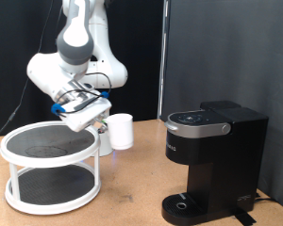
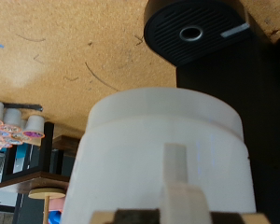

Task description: Make a cup of coffee with the keurig machine

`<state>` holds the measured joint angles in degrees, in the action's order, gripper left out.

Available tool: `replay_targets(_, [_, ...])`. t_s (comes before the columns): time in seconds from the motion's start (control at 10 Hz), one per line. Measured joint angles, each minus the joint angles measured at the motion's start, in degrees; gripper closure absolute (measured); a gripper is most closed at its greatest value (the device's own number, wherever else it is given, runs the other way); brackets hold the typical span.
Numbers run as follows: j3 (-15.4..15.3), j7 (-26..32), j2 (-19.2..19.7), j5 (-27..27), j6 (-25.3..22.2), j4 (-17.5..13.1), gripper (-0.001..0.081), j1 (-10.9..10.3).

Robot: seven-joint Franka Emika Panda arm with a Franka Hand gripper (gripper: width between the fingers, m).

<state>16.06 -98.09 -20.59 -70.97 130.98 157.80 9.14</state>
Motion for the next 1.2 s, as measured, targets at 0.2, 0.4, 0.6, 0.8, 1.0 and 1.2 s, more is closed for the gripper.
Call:
replay_targets(0.2, [-1.87,0.66,2.71,-2.54,1.26,-1.77,0.0802,-1.9])
replay_targets(0.4, [-1.8,0.6,2.77,-2.54,1.25,-1.58,0.0802,-1.82])
replay_targets(0.6, [-2.65,-1.3,3.95,-0.49,2.87,-1.29,0.0802,-1.84])
replay_targets(0.8, [-4.13,-2.26,6.52,0.27,5.08,-1.35,0.0802,-1.9])
replay_targets(1.0, [-5.18,-2.27,9.23,0.27,6.37,-1.69,0.0802,-1.91])
replay_targets(1.2, [-6.15,-2.8,11.84,1.1,7.12,-2.46,0.0802,-1.91])
